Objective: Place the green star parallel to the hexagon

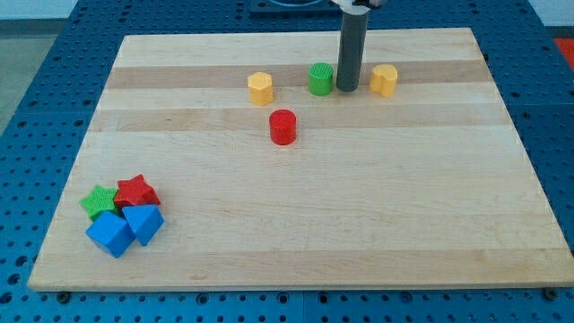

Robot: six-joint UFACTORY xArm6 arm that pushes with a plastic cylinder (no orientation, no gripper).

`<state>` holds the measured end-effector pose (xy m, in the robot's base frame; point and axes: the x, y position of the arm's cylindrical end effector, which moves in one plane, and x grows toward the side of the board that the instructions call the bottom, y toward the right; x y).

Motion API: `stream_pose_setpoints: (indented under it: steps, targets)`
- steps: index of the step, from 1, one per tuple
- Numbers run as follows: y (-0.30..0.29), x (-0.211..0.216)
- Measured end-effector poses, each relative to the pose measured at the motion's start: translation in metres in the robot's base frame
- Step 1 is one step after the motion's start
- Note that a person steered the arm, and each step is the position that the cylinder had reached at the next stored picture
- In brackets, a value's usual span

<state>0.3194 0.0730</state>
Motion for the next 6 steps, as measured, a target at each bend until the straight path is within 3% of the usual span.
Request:
stream_pose_setpoints:
  steps: [1,2,6]
  targets:
    - [0.000,-0.015]
    - [0.000,-0.062]
    - [-0.036,-0.047]
